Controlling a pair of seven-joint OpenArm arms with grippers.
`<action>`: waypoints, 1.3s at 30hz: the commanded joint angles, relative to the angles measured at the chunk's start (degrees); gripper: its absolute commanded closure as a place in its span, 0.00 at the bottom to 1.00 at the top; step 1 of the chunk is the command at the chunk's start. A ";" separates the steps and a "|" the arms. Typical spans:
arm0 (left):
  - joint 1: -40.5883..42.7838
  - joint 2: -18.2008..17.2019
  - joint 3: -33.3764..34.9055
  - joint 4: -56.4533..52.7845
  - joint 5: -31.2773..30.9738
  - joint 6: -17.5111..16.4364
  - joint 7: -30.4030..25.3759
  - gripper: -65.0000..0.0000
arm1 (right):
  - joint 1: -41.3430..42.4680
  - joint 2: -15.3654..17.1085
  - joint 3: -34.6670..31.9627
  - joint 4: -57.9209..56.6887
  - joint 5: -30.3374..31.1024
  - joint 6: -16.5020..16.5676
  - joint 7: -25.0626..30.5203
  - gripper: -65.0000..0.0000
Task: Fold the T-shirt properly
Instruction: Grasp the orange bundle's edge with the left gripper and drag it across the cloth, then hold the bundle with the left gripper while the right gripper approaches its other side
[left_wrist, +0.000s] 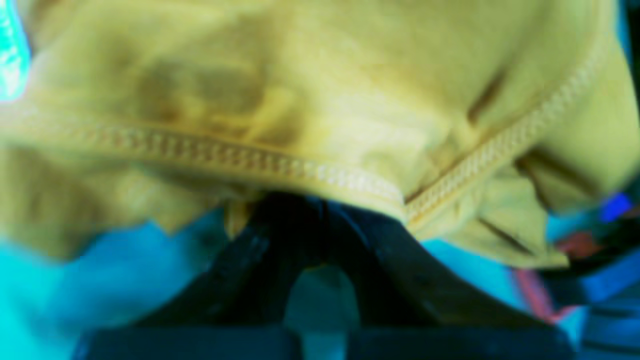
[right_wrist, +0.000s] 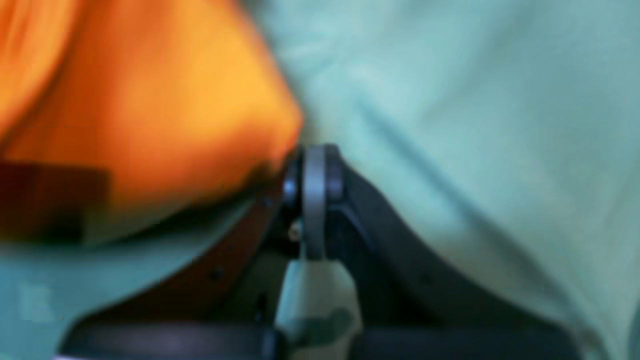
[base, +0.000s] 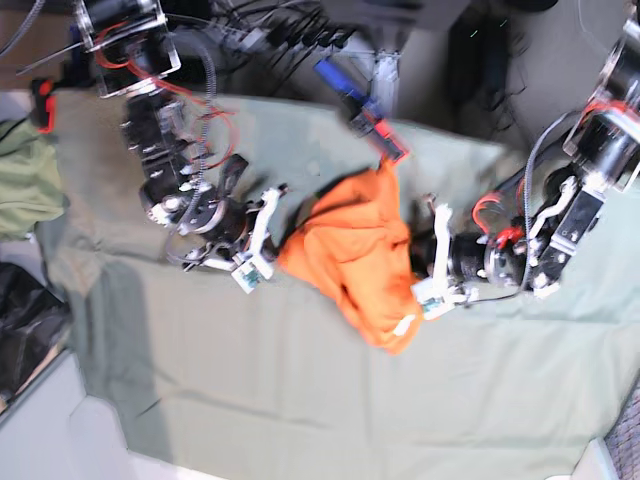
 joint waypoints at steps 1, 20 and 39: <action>-2.45 -0.57 -0.39 -0.26 1.07 1.89 0.24 1.00 | -0.31 0.46 0.37 2.14 0.55 4.98 0.59 1.00; -11.78 -8.24 -11.93 -3.63 -12.17 1.89 7.85 1.00 | -6.82 0.57 4.76 9.16 0.11 4.94 0.94 1.00; 9.01 -3.45 -12.59 27.47 -18.38 1.89 16.98 1.00 | 5.90 -10.45 4.94 -1.03 -0.98 4.96 3.10 1.00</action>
